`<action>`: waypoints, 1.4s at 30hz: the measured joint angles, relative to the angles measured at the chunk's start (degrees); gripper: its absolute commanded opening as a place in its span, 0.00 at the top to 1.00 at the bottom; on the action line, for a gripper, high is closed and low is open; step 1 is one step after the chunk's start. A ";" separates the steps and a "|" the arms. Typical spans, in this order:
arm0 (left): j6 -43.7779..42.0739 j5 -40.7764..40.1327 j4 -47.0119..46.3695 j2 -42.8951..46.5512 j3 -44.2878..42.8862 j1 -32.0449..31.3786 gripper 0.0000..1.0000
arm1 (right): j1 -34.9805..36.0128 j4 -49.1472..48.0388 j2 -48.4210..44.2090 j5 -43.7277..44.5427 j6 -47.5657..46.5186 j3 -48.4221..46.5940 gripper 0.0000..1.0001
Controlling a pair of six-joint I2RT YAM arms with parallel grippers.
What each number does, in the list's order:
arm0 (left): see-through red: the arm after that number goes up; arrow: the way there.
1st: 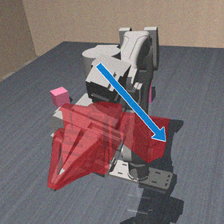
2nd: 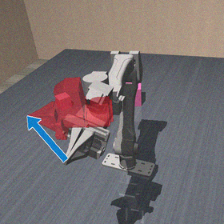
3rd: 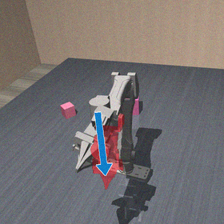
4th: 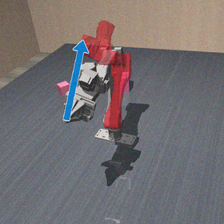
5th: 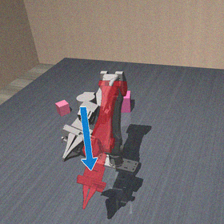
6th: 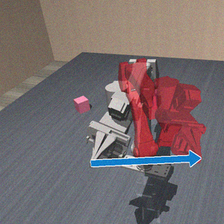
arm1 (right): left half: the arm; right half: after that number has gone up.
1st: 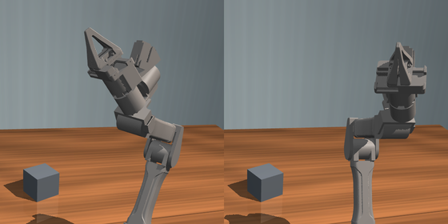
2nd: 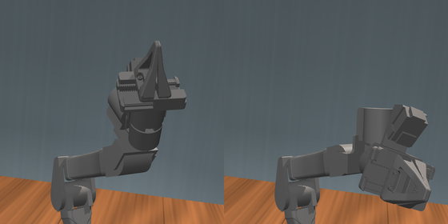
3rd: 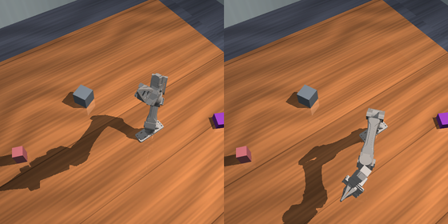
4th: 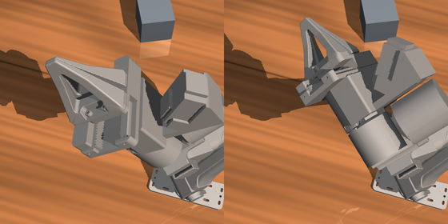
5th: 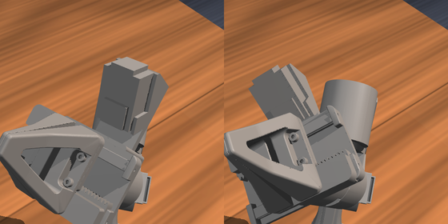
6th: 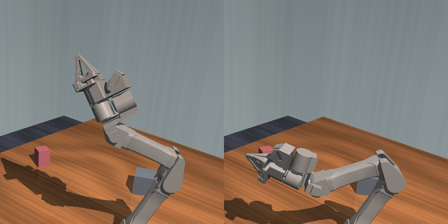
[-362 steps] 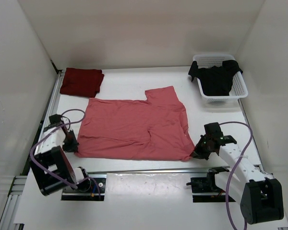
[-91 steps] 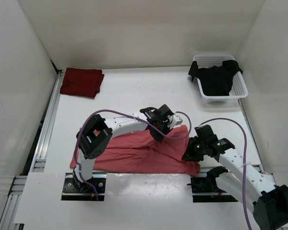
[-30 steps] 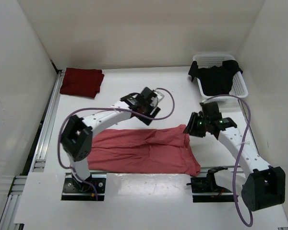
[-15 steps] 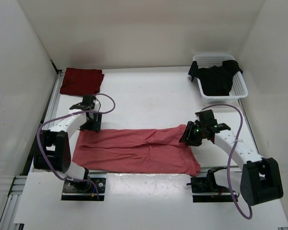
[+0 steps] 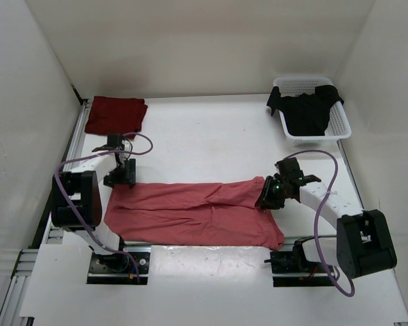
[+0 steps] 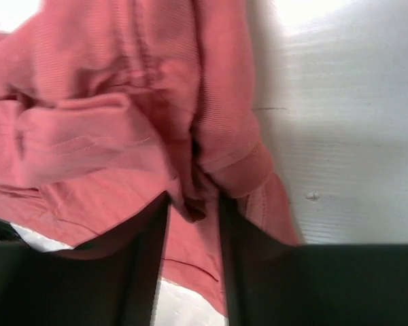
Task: Fold and stack the t-shirts
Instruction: Fold the other side of the tshirt into a rectangle, then rotate the tshirt 85 degrees
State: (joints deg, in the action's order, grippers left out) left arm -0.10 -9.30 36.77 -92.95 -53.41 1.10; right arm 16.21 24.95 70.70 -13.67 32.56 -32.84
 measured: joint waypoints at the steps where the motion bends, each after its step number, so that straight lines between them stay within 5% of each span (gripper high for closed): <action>1: -0.02 0.15 -0.04 -0.04 0.00 0.26 0.24 | 0.00 -0.31 0.33 -0.02 0.13 0.31 0.75; 2: 0.00 0.42 -0.04 -0.04 0.00 0.46 0.24 | 0.00 -0.94 0.79 -0.02 0.24 0.48 0.88; 4: 0.04 1.18 -0.15 -0.17 0.00 1.07 0.24 | 0.00 -1.70 1.81 0.09 0.55 0.44 0.95; 14: 0.07 2.45 0.20 -1.97 -1.84 2.47 0.25 | 0.04 4.72 -6.01 3.32 1.40 -0.92 0.97; 20: 0.04 2.49 0.31 -2.16 -2.05 2.56 0.25 | 0.04 7.56 -4.55 3.17 2.12 -0.55 0.82; 22: 0.07 2.51 0.33 -2.16 -2.08 2.64 0.25 | -0.02 9.18 -2.75 3.69 1.81 -0.81 0.61; 27: -0.07 2.27 0.00 -1.20 -2.19 3.10 0.11 | -0.13 13.53 -2.71 4.39 -0.39 -3.61 0.37; 33: 0.09 2.82 2.03 4.87 -5.79 3.37 0.06 | -0.13 14.01 -4.28 5.25 -4.09 -14.82 0.34; 42: 0.07 2.62 2.40 3.02 -6.05 4.79 0.09 | -2.03 7.98 17.16 4.50 -8.41 -24.81 0.34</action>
State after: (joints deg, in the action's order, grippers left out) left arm -0.03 -6.68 39.18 -89.93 -59.46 5.89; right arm 14.17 32.93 87.85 -9.17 24.14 -57.65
